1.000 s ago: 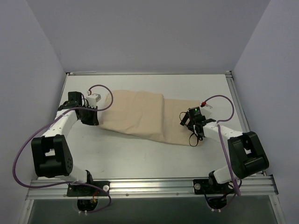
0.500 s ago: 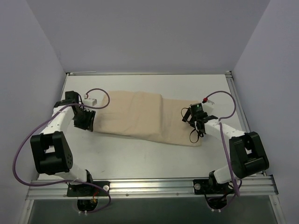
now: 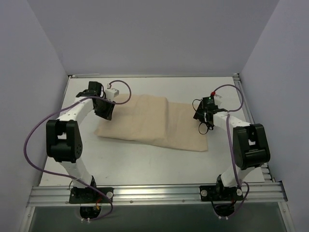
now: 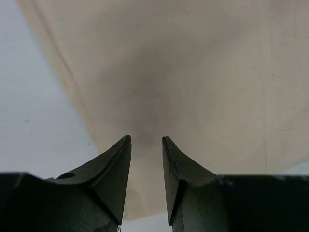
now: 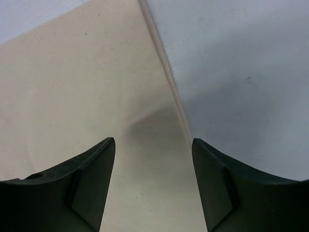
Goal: Open and lay out the surgical kit
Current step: Open the surgical kit at the center of the board.
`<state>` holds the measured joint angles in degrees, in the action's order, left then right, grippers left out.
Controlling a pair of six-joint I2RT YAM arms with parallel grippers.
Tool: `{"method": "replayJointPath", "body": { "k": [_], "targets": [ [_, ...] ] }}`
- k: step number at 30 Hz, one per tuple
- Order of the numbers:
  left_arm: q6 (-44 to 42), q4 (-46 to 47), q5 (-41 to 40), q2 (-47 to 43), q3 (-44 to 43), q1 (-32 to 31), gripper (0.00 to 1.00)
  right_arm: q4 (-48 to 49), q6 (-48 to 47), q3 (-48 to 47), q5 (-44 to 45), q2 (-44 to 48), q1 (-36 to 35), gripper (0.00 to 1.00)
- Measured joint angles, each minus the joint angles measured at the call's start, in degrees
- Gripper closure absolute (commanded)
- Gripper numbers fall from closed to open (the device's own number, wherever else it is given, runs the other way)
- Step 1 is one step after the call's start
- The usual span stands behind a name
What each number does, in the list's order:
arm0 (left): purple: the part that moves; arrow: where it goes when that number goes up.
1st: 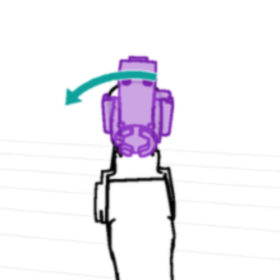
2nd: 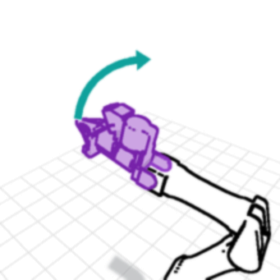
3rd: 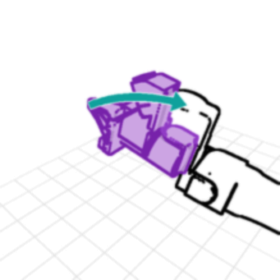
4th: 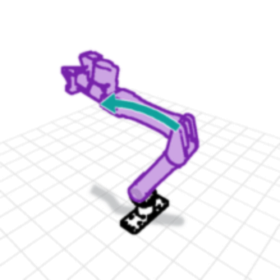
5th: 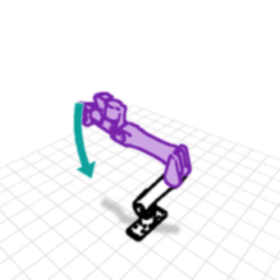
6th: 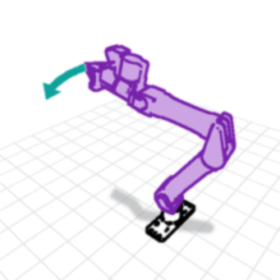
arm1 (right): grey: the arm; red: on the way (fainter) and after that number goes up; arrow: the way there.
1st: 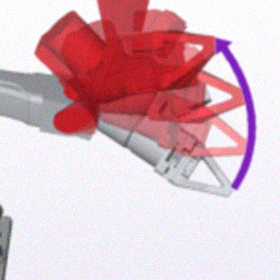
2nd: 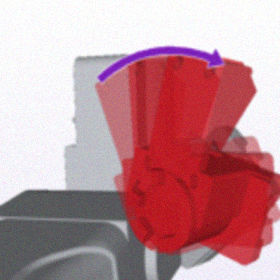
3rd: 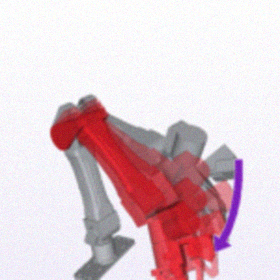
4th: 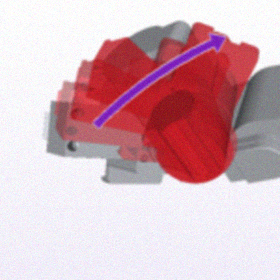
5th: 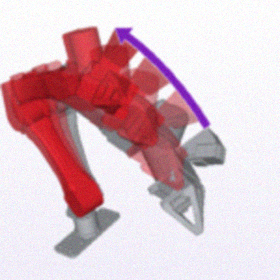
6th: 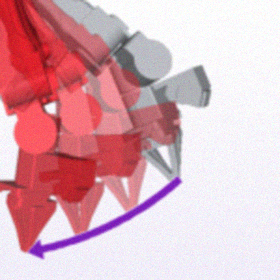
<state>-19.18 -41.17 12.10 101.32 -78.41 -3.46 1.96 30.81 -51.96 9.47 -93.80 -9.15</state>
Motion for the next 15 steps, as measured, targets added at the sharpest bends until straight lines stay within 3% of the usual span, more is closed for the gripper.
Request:
{"method": "replayJointPath", "body": {
  "k": [7, 15],
  "targets": [
    [-2.3, 2.1, -4.6, 7.0, 5.3, -3.1, 0.67, 0.1, -1.4, -0.4, -0.7, -2.6, 0.2, 0.39],
    [-2.6, 4.7, -6.0, 4.7, 9.1, -2.8, 0.67, 1.4, -4.0, -7.1, -3.8, -10.1, 3.7, 0.43]
  ]
}}
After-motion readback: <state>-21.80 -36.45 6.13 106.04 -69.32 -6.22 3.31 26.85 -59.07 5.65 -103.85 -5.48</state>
